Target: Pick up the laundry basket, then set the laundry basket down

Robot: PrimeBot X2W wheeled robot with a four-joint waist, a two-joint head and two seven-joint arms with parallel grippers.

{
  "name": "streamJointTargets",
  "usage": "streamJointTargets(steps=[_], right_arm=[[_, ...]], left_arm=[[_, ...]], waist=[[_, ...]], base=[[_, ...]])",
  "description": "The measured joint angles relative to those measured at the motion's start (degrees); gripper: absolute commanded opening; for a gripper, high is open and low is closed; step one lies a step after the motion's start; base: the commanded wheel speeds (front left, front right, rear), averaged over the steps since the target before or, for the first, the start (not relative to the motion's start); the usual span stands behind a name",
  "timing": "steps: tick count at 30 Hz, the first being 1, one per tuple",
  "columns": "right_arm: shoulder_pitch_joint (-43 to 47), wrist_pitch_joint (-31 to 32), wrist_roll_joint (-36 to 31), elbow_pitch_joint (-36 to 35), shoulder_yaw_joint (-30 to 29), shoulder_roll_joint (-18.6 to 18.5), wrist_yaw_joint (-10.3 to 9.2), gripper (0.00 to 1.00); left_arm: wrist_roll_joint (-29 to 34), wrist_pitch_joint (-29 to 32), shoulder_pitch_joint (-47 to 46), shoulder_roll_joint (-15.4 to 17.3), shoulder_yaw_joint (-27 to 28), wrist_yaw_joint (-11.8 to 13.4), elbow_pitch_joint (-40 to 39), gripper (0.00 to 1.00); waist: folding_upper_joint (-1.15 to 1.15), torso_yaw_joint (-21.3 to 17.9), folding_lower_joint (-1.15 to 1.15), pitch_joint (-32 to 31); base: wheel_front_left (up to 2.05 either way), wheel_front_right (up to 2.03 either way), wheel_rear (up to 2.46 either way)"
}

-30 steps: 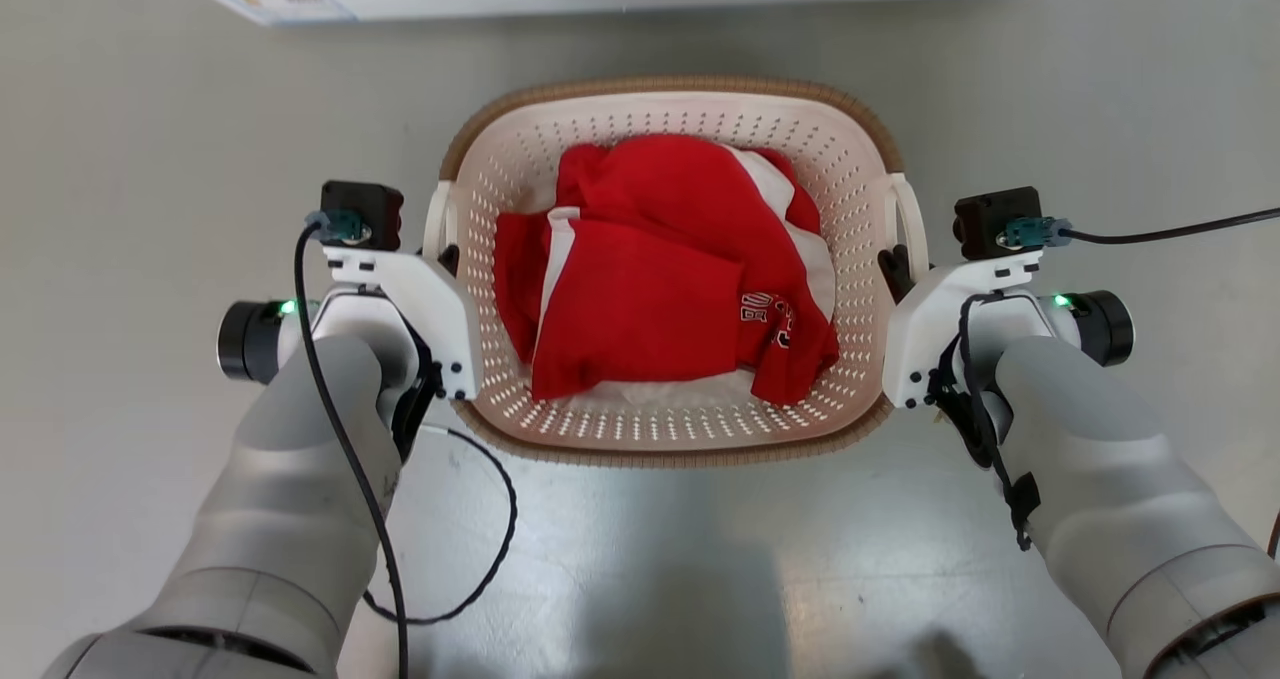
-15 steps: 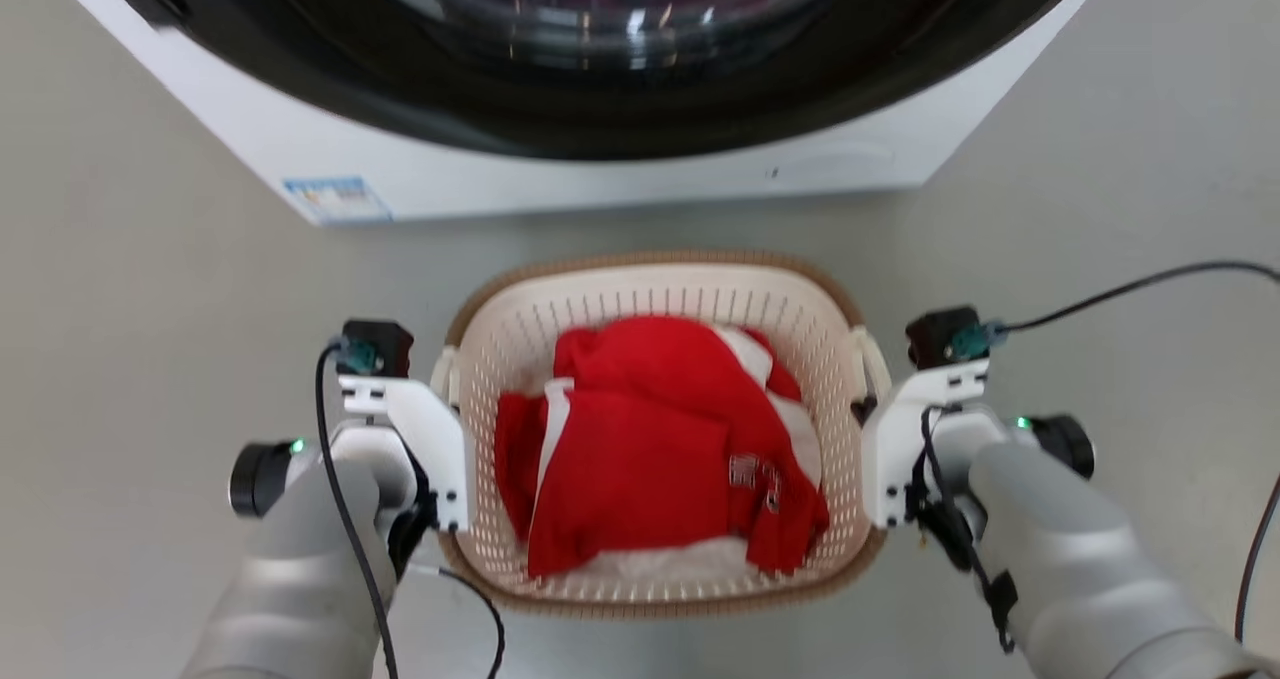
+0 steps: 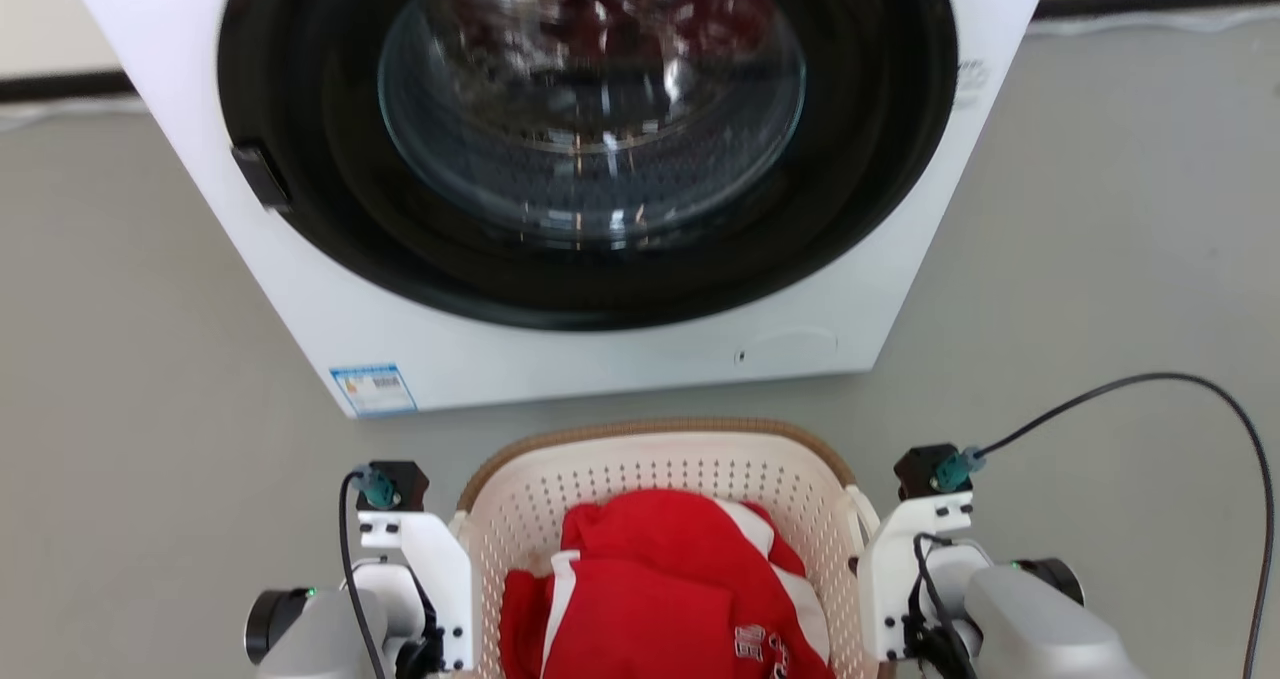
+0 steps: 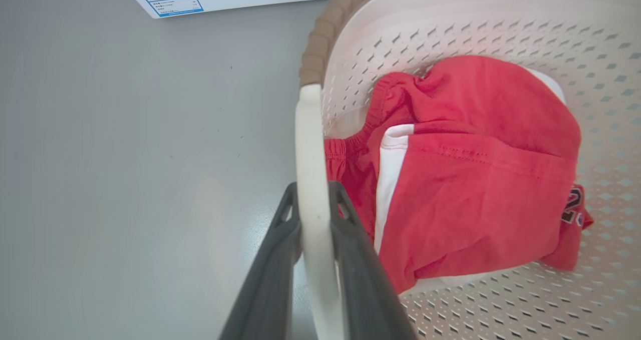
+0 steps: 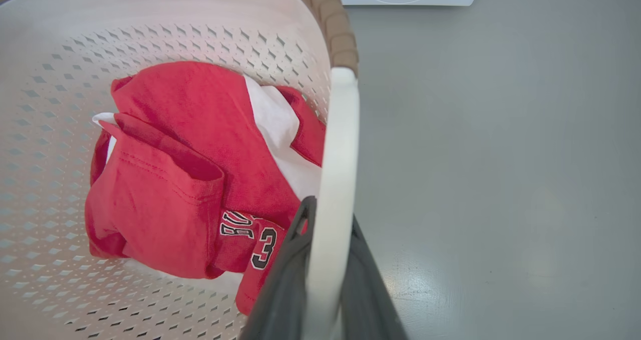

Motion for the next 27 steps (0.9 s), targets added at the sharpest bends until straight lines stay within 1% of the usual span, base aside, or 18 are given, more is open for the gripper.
streamJointTargets(steps=[2,3,7,14,27], right_arm=[[0.92,0.27,0.67,0.03,0.74,0.01,0.00,0.00],[2.35,1.35,1.78,0.11,1.70,0.01,0.00,0.00],[3.03,2.37,3.01,0.22,2.75,0.00,0.00,0.00],[2.99,2.33,4.55,0.85,3.55,-0.01,0.00,0.00],[3.00,2.29,6.60,1.20,5.92,-0.02,0.00,0.00]], left_arm=[[-0.36,0.75,0.83,-0.07,-0.22,0.00,0.05,0.00],[-0.56,1.78,2.63,-0.29,-0.79,0.00,0.09,0.00],[-1.16,2.65,3.39,-0.38,-1.57,0.00,0.22,0.00],[-2.37,3.12,3.74,-0.48,-2.47,0.00,0.22,0.00],[-3.44,3.64,4.18,-0.52,-3.33,0.00,0.23,0.00]], waist=[[0.00,-0.10,0.00,-2.14],[0.00,-0.14,0.00,-6.04],[0.00,-0.02,0.00,-8.65],[0.00,0.98,0.00,-10.64],[0.00,1.62,0.00,-11.90]], base=[[0.00,0.00,0.00],[0.00,0.00,0.00],[0.00,0.00,0.00],[0.00,0.00,0.00],[0.00,0.00,0.00]])
